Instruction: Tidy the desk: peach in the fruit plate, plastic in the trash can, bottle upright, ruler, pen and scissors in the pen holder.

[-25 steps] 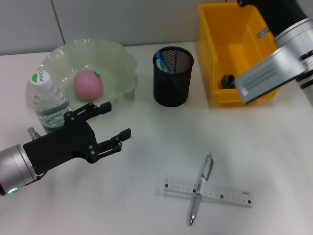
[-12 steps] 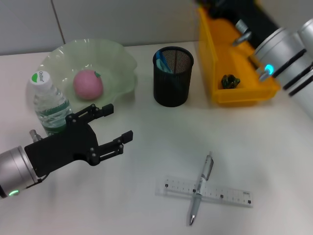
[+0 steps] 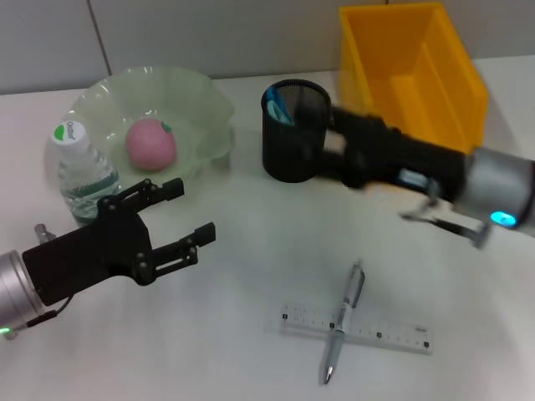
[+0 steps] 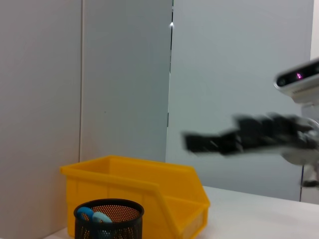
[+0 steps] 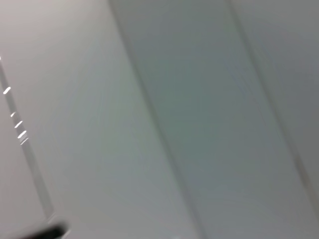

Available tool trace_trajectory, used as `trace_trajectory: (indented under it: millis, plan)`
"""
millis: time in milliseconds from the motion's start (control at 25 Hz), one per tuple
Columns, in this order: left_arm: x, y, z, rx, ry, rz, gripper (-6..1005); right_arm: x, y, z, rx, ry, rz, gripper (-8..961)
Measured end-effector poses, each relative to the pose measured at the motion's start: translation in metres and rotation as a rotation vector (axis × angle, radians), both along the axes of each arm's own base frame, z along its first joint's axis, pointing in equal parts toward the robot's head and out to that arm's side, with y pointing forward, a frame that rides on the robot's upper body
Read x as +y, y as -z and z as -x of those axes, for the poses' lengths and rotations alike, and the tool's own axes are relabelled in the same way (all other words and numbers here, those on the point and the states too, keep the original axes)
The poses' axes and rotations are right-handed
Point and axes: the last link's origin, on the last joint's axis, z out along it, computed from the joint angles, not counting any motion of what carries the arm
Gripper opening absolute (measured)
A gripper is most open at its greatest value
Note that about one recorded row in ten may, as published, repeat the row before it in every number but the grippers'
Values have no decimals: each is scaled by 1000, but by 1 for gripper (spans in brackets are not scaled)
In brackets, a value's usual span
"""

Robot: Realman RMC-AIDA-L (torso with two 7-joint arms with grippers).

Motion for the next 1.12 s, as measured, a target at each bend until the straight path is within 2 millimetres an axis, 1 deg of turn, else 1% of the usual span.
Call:
trace_trajectory:
  millis: [40, 80, 120, 280, 320, 400, 480, 840, 880, 920, 960, 1120]
  plan:
    - [0, -1, 0, -3, -3, 6, 780, -5, -4, -6, -18, -7, 27, 799]
    - [-2, -2, 0, -7, -6, 23, 780, -13, -11, -18, -49, -14, 56, 799]
    - [-2, -2, 0, -7, -6, 23, 780, -13, -11, -18, -49, -14, 56, 799]
    - [-4, -6, -1, 12, -4, 68, 779, -33, -25, -45, -118, -13, 93, 799]
    - [-4, -6, -1, 12, -4, 68, 779, -33, -25, -45, -118, -13, 93, 799]
    - [-4, -7, -2, 12, -4, 80, 779, -37, -27, -51, -142, -3, 115, 799]
    - [-5, -8, -3, 14, 0, 101, 779, -41, -29, -62, -184, 30, 153, 799]
    - [-3, -15, -11, 43, 32, 149, 779, -52, -32, -75, -278, 24, 174, 798]
    - [-3, -17, -12, 54, 38, 167, 779, -53, -37, -78, -294, 30, 158, 798]
    - [-3, -17, -12, 54, 38, 167, 779, -53, -37, -78, -294, 30, 158, 798]
    - [-2, -17, -14, 73, 33, 194, 779, -52, -42, -81, -301, 40, 141, 798]
    - [2, -19, -19, 103, 38, 227, 779, -52, -48, -83, -295, 46, 123, 798]
